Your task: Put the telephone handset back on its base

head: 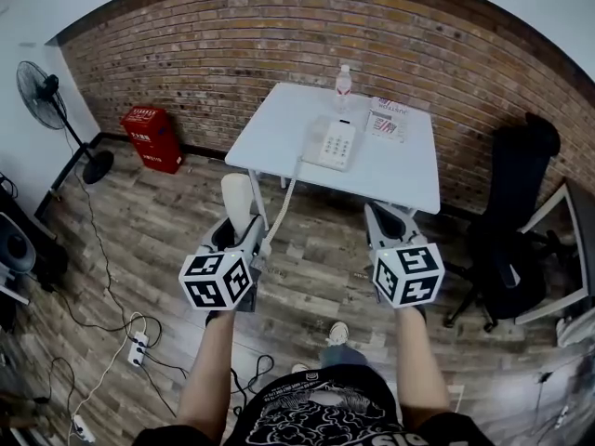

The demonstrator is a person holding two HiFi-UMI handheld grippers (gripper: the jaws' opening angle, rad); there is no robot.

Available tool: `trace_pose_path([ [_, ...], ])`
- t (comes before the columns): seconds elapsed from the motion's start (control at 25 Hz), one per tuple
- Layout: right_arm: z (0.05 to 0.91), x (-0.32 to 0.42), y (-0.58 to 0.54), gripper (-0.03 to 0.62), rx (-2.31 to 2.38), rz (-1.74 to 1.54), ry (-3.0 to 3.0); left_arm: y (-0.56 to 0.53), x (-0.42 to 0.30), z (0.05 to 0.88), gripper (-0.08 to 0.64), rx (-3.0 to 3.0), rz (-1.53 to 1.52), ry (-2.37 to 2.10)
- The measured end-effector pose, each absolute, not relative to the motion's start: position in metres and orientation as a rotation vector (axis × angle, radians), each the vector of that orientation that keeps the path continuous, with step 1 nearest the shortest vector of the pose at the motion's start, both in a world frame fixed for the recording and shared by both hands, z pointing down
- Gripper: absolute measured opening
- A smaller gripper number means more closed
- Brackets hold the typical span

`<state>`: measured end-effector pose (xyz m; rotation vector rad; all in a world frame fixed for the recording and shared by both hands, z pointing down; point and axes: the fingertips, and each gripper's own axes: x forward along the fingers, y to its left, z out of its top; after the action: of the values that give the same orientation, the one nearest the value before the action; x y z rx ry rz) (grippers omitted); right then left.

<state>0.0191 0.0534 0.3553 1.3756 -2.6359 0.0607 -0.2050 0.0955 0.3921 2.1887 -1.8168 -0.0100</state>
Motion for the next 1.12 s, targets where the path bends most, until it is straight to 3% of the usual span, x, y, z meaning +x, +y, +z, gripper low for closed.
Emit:
trace_pose_path([
  [1.12, 0.379, 0.031, -0.169, 0.002, 1.338, 0.144, -2.662, -0.137, -0.179, 0.416, 0.215, 2.172, 0.114, -1.786],
])
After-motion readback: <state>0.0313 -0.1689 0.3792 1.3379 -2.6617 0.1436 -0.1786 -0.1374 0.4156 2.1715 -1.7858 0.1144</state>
